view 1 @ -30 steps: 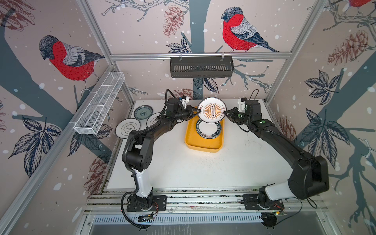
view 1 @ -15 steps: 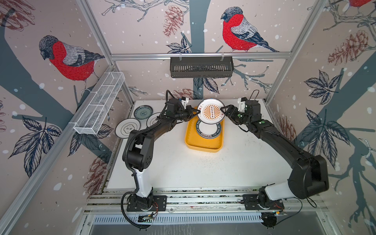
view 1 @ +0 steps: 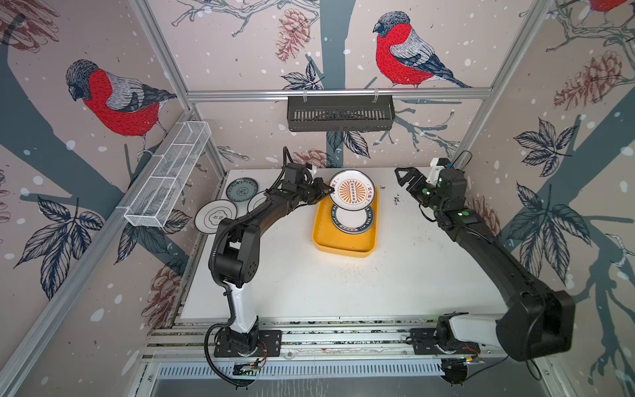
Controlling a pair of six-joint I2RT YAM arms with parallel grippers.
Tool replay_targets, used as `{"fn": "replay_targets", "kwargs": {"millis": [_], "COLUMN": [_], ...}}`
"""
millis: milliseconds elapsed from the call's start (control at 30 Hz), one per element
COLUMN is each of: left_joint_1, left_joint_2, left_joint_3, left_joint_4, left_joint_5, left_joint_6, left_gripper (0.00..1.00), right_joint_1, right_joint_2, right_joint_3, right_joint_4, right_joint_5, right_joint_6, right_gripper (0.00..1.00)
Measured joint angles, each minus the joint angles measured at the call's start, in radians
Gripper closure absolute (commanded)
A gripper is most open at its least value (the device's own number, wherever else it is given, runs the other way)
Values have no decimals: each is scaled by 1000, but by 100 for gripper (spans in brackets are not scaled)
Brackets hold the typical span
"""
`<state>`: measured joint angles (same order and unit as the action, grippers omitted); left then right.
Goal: Place the plates into the plastic bin on the countertop
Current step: Place the plate in the plastic bin.
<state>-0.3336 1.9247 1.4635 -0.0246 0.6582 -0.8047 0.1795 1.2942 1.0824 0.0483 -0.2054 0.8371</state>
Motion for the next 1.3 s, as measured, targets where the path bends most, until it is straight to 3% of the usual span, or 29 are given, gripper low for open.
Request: {"fn": "replay_targets", "kwargs": {"millis": [200,733,1300], "left_joint_1": [0,-30,-50], "left_joint_2": [63,246,299], "left_joint_3": [58,223,285], "left_joint_4": [-146,-275,-351], "left_joint_5": [-50,-89,-93], "left_joint_6": [80,151,170], "left_gripper": [98,96,79], "right_joint_1": [-16,-40,-58], "right_joint_2": [15,154,200], "right_joint_3": [41,122,129], "right_joint_4": [69,134,155], "right_joint_5": [26,21,-4], "right_joint_6": [-51,-88,-77], "right_gripper": [0,0,0]}}
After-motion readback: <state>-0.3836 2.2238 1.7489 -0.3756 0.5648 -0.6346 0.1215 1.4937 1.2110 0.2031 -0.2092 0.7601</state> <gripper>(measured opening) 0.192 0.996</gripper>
